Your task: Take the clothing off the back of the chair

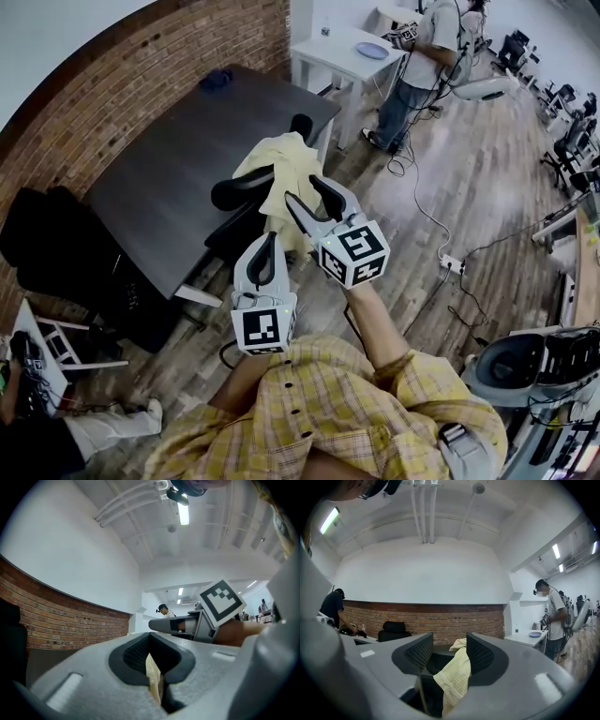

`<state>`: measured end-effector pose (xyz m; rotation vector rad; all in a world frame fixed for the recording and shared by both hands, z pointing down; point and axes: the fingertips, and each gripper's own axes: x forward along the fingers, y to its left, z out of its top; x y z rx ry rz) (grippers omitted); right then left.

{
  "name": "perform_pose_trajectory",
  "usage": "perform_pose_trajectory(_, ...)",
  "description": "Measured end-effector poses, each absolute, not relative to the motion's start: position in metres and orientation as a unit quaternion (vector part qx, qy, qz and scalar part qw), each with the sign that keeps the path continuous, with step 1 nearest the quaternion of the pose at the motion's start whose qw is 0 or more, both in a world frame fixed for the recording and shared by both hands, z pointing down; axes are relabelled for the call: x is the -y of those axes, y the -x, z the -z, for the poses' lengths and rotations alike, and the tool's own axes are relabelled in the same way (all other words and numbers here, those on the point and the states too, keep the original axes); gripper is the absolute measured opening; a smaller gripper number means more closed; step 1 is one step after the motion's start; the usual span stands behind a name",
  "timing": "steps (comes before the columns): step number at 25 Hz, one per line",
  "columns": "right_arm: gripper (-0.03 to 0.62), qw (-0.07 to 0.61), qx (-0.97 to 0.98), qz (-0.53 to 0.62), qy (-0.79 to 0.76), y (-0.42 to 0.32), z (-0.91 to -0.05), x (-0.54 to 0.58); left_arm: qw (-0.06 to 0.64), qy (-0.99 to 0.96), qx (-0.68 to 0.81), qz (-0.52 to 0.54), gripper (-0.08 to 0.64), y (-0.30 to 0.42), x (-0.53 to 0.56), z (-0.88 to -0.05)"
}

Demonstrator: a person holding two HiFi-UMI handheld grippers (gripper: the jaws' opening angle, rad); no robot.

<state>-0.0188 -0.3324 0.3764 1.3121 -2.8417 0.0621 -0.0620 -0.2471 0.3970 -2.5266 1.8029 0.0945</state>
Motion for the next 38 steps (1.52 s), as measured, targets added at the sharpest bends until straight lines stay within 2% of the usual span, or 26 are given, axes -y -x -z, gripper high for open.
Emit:
perform_pose_trajectory(16, 0.325, 0.046, 0.916, -0.047, -0.395, 0.02, -0.405, 0.393, 0.014, 0.812, -0.583, -0.021, 0.0, 0.057, 0.251, -0.403)
perform_pose_trajectory(26, 0.354, 0.059, 0.915, -0.044, -0.397, 0.026, -0.421, 0.433, 0.014, 0.806, -0.592, -0.016, 0.001, 0.062, 0.257, -0.406)
perform_pose_trajectory(31, 0.354, 0.075, 0.916, -0.045, -0.391, 0.025, -0.431, 0.452, 0.017, 0.809, -0.588, -0.011, 0.0, 0.059, 0.258, -0.406)
perform_pose_trajectory(36, 0.345, 0.046, 0.921, -0.079, -0.379, 0.025, -0.44, 0.455, 0.021, 0.811, -0.585, -0.003, 0.0, 0.057, 0.259, -0.406)
perform_pose_trajectory(38, 0.314, 0.043, 0.921, -0.078, -0.379, 0.026, -0.439, 0.454, 0.022, 0.81, -0.585, 0.0, 0.0, 0.058, 0.259, -0.407)
